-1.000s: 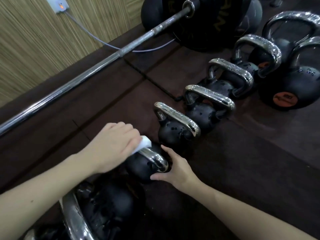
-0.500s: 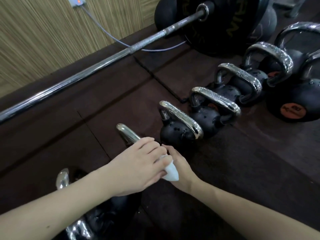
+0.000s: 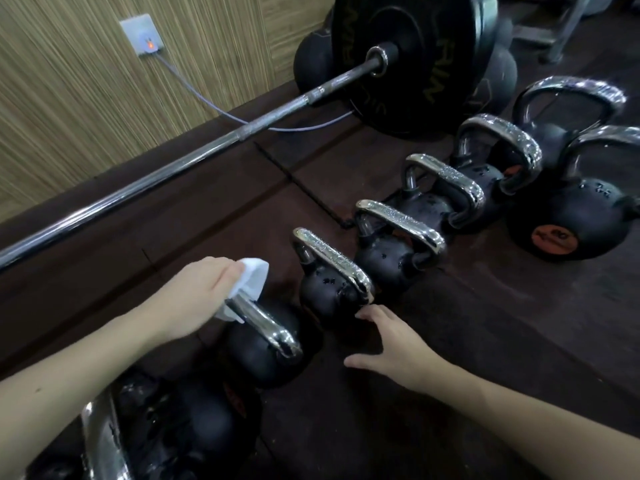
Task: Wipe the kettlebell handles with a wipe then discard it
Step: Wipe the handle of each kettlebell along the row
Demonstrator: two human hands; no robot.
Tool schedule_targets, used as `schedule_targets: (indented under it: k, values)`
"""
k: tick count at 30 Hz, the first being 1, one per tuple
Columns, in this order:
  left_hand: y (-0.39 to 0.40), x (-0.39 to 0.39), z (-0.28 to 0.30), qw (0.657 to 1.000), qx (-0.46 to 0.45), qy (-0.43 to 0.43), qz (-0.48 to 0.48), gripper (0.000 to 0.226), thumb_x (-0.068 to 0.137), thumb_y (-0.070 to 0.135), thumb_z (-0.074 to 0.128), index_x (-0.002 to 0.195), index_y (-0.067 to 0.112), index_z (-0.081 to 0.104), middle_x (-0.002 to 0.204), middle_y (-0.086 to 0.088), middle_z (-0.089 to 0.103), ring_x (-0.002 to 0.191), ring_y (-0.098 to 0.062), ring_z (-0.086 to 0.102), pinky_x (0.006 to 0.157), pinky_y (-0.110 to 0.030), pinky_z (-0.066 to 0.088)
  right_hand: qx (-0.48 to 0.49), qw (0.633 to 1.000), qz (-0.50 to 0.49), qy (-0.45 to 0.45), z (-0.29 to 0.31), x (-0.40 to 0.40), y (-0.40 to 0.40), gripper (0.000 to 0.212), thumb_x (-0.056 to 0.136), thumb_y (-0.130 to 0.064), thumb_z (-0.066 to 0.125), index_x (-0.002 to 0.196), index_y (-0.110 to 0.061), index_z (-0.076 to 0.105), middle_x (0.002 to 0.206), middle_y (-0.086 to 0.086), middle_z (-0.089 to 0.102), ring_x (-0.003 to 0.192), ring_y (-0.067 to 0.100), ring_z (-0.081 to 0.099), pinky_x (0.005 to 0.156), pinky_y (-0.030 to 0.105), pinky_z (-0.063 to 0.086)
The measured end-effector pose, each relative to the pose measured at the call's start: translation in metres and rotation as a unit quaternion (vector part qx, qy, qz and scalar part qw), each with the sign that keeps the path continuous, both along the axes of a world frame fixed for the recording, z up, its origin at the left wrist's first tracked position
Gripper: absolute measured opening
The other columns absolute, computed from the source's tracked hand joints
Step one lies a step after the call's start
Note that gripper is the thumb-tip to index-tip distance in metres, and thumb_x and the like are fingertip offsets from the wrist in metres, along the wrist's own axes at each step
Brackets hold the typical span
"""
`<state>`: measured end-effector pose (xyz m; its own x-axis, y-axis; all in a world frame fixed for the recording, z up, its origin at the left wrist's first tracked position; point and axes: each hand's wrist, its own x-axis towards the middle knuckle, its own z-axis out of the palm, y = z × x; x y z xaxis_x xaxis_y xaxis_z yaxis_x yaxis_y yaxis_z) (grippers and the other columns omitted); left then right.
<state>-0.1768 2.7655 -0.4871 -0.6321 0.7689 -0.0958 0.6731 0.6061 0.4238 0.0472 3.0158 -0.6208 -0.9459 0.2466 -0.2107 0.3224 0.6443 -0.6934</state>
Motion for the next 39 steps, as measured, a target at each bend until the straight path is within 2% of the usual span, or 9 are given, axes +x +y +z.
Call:
schedule_targets:
  k: [3, 7, 12, 16, 24, 28, 31, 35, 39]
  values:
    - [0.017, -0.004, 0.011, 0.996, 0.045, -0.023, 0.079, 0.050, 0.111, 0.038, 0.038, 0.065, 0.022, 0.047, 0.064, 0.011, 0.057, 0.065, -0.001, 0.055, 0.066, -0.035, 0.042, -0.010, 0.998, -0.061, 0.015, -0.002, 0.000, 0.014, 0.079, 0.071, -0.067, 0.082, 0.133, -0.032, 0.047, 0.131, -0.022, 0.044, 0.121, 0.001, 0.050, 0.102, 0.022, 0.047]
    - [0.048, -0.009, 0.019, 0.992, 0.096, 0.009, 0.079, 0.045, 0.112, 0.041, 0.033, 0.074, 0.025, 0.053, 0.074, 0.007, 0.059, 0.072, -0.004, 0.057, 0.067, -0.033, 0.040, -0.048, 0.989, -0.120, 0.073, -0.008, -0.013, 0.018, 0.104, 0.064, -0.065, 0.086, 0.149, -0.030, 0.037, 0.145, -0.021, 0.040, 0.135, -0.001, 0.043, 0.112, 0.029, 0.046]
    - [0.085, -0.010, 0.009, 0.994, 0.088, 0.042, -0.058, 0.039, 0.114, 0.031, 0.031, 0.119, 0.021, 0.069, 0.111, 0.009, 0.066, 0.103, -0.004, 0.057, 0.096, -0.028, 0.042, -0.089, 0.985, -0.113, 0.099, -0.016, -0.036, 0.011, 0.116, 0.062, -0.060, 0.091, 0.158, -0.031, 0.033, 0.153, -0.024, 0.036, 0.139, -0.010, 0.037, 0.118, 0.016, 0.030]
    - [0.102, -0.008, -0.016, 0.993, 0.026, 0.013, -0.115, 0.039, 0.113, 0.034, 0.034, 0.144, 0.024, 0.055, 0.145, 0.010, 0.052, 0.138, -0.007, 0.043, 0.119, -0.027, 0.029, -0.086, 0.980, -0.137, 0.117, -0.029, -0.052, 0.005, 0.107, 0.062, -0.047, 0.095, 0.153, -0.023, 0.044, 0.150, -0.021, 0.042, 0.138, -0.006, 0.041, 0.114, 0.004, 0.025]
    - [0.130, 0.053, -0.032, 0.942, -0.071, 0.189, -0.267, 0.051, 0.104, 0.059, 0.032, 0.132, 0.025, 0.058, 0.131, 0.000, 0.058, 0.129, -0.025, 0.049, 0.125, -0.051, 0.022, -0.120, 0.967, -0.168, 0.147, -0.032, -0.049, 0.008, 0.074, 0.069, -0.043, 0.087, 0.136, -0.026, 0.061, 0.139, -0.017, 0.055, 0.128, -0.001, 0.055, 0.109, 0.024, 0.045]
    - [0.132, 0.072, -0.032, 0.903, -0.102, 0.221, -0.354, 0.049, 0.107, 0.058, 0.030, 0.125, 0.030, 0.065, 0.140, 0.000, 0.055, 0.133, -0.023, 0.047, 0.127, -0.045, 0.017, -0.117, 0.969, -0.151, 0.159, -0.037, -0.047, 0.009, 0.055, 0.089, -0.005, 0.074, 0.139, -0.022, 0.058, 0.143, -0.005, 0.057, 0.127, -0.006, 0.051, 0.108, 0.018, 0.046]
    - [0.135, 0.052, -0.027, 0.924, -0.059, 0.176, -0.334, 0.045, 0.109, 0.048, 0.025, 0.125, 0.035, 0.064, 0.128, 0.008, 0.060, 0.124, -0.013, 0.052, 0.124, -0.037, 0.017, -0.106, 0.968, -0.160, 0.161, -0.041, -0.051, 0.009, 0.068, 0.073, -0.041, 0.088, 0.135, -0.034, 0.061, 0.136, -0.022, 0.056, 0.127, -0.007, 0.053, 0.107, 0.017, 0.045]
    - [0.143, 0.012, -0.020, 0.954, -0.078, 0.174, -0.231, 0.030, 0.105, 0.035, 0.029, 0.090, 0.032, 0.055, 0.088, 0.009, 0.059, 0.087, -0.020, 0.057, 0.093, -0.042, 0.047, -0.112, 0.967, -0.160, 0.164, -0.041, -0.051, 0.011, 0.097, 0.059, -0.048, 0.096, 0.145, -0.029, 0.056, 0.142, -0.027, 0.051, 0.131, -0.016, 0.045, 0.113, 0.010, 0.033]
    - [0.141, -0.027, -0.017, 0.980, -0.097, 0.075, -0.157, 0.042, 0.103, 0.041, 0.024, 0.114, 0.042, 0.064, 0.101, 0.009, 0.065, 0.104, -0.019, 0.057, 0.097, -0.044, 0.047, -0.148, 0.960, -0.158, 0.178, -0.043, -0.048, 0.011, 0.096, 0.063, -0.043, 0.096, 0.147, -0.024, 0.054, 0.145, -0.022, 0.052, 0.137, -0.010, 0.044, 0.117, 0.015, 0.033]
